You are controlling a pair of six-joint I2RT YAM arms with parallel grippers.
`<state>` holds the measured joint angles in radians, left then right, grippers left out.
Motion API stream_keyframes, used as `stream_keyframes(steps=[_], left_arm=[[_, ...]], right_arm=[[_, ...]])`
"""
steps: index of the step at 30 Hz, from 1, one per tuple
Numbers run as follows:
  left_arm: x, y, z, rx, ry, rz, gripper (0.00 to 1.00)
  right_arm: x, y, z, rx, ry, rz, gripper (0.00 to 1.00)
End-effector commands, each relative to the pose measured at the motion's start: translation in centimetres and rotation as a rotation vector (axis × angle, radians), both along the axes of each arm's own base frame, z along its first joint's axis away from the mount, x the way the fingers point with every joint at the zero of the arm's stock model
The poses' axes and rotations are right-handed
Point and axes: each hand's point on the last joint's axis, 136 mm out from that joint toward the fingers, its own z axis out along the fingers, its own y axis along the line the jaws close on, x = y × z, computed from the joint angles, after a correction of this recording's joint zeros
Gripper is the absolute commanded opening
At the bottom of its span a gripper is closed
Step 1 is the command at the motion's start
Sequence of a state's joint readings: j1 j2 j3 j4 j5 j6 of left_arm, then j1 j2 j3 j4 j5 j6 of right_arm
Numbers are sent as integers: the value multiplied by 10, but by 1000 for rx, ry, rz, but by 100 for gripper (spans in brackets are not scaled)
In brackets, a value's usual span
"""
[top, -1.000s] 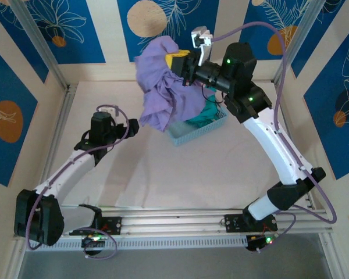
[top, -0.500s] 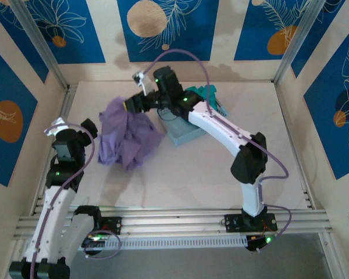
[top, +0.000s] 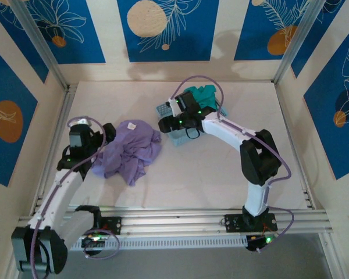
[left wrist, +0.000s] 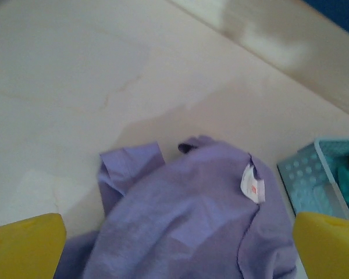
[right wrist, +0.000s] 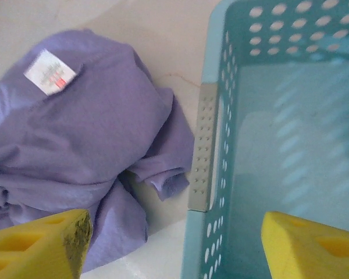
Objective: Fold the inside-out t-shirt
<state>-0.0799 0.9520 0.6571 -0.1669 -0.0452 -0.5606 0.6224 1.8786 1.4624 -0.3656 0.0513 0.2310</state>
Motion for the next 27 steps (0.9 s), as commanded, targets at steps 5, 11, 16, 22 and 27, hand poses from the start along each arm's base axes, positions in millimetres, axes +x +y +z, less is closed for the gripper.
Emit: stream_keyframes(steps=[5,11,16,22,27], left_arm=[[7,-21,10,-36,-52,-87,100],[7,-26,6,-34,-41,-116,100],[6,-34,3,-38,-35,-143,100],[8,-47,-4,-38,-13,-181,100],[12,-57,-10,-24,9,-210,100]], right_arm=[[13,11,-47,-151,42,0,53],[53,-41,-48,-340,-18,-118,18],[94,-129,-32,-395,-42,-268,15],[146,-232,-27,-410,-24,-447,13],[189,-289,-32,-423,-35,-522,13]])
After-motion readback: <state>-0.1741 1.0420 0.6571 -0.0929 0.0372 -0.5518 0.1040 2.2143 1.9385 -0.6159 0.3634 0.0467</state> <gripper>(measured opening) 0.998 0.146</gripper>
